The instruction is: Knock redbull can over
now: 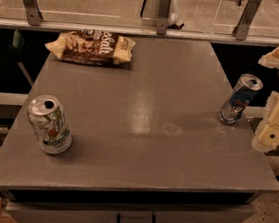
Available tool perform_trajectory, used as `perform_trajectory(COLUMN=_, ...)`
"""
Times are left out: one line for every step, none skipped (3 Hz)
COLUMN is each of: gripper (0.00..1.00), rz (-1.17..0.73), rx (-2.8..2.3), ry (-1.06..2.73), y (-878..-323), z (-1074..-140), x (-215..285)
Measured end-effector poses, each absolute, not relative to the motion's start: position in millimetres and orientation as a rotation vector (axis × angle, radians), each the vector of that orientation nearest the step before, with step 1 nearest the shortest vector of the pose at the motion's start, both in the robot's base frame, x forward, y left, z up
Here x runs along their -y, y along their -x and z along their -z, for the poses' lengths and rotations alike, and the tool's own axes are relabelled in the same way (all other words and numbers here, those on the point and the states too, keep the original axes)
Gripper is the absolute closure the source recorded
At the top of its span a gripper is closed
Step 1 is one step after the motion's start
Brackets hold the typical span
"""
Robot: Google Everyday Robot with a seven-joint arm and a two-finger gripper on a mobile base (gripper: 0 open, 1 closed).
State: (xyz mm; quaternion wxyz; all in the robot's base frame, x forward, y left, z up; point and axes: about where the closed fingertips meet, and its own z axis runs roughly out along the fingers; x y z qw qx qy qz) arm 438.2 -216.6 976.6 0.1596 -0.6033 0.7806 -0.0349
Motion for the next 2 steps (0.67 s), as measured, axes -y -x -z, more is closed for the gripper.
perform_trajectory(gripper=0.0, rz=0.1, rx=-2.231, ry=1.724, y=-438.2, z=-976.6, x=216.5)
perform_trajectory(gripper=0.0, rz=0.073, rx=-2.197, ry=1.698, y=-446.3, z=-974.2, x=234.8)
